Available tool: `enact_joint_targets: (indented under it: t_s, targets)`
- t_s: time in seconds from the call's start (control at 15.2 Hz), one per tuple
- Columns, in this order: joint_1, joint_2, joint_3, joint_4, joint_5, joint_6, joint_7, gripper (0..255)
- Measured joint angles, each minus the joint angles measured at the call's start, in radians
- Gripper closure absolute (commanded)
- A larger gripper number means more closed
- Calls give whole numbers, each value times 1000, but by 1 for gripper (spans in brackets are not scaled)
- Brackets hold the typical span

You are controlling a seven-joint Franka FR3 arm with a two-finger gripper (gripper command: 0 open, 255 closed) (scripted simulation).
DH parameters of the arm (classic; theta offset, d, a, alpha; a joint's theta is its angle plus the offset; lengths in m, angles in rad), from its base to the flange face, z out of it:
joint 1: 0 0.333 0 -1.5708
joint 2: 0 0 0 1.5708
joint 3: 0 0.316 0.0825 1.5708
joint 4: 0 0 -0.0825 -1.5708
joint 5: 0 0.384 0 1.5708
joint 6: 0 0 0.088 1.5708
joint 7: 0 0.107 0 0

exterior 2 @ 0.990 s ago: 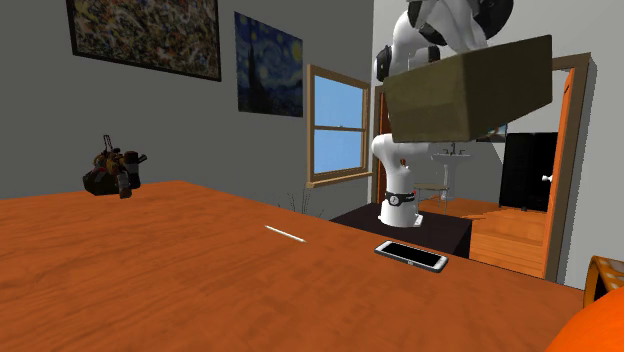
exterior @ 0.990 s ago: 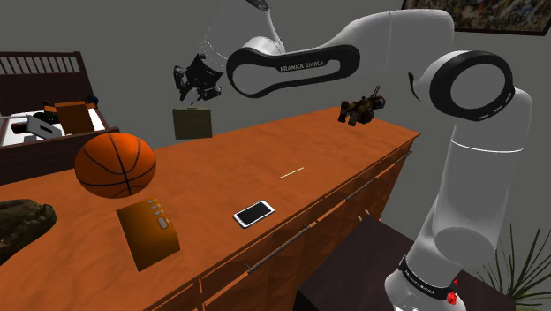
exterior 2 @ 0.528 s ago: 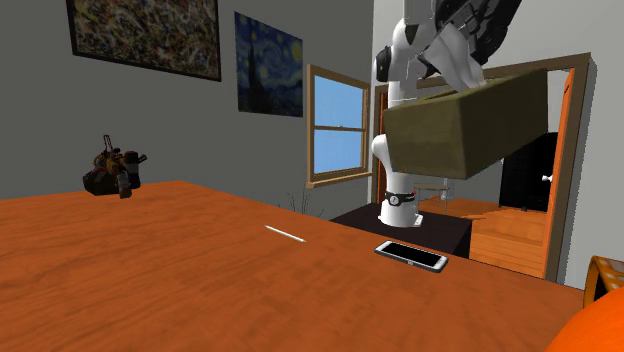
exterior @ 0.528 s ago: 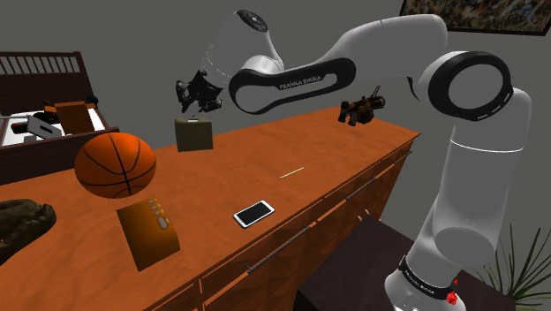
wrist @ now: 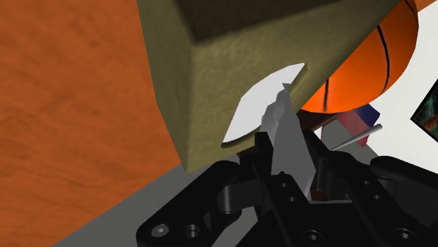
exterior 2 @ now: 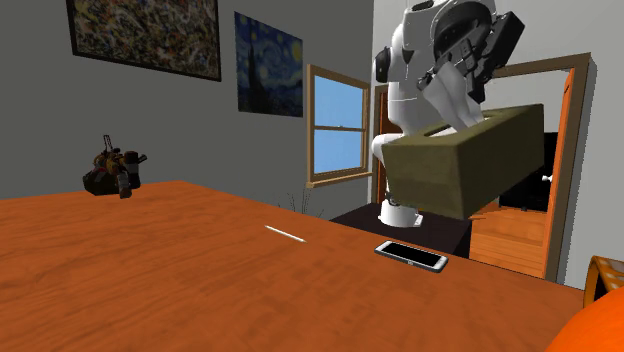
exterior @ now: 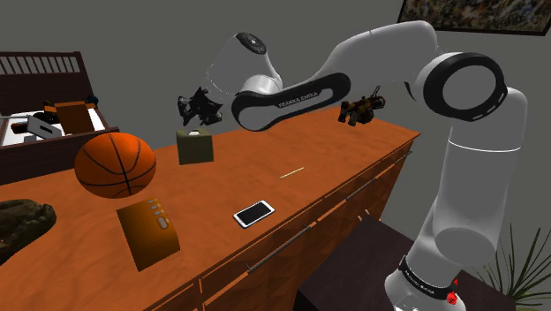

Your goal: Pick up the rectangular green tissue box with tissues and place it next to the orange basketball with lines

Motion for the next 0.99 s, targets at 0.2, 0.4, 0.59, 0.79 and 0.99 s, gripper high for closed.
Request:
enact_joint_targets:
  t_s: [0.2,0.4,0.59,0.79,0.99]
  targets:
    - [5,10,-10,-22,-24,31,23,255]
    - [12,22,-23,-46,-53,65,51,255]
    - [19,38,-37,-64,-82,97,79,255]
    - [29,56,-54,-77,-115,128,109,255]
    - [46,68,-76,-98,-156,160,153,255]
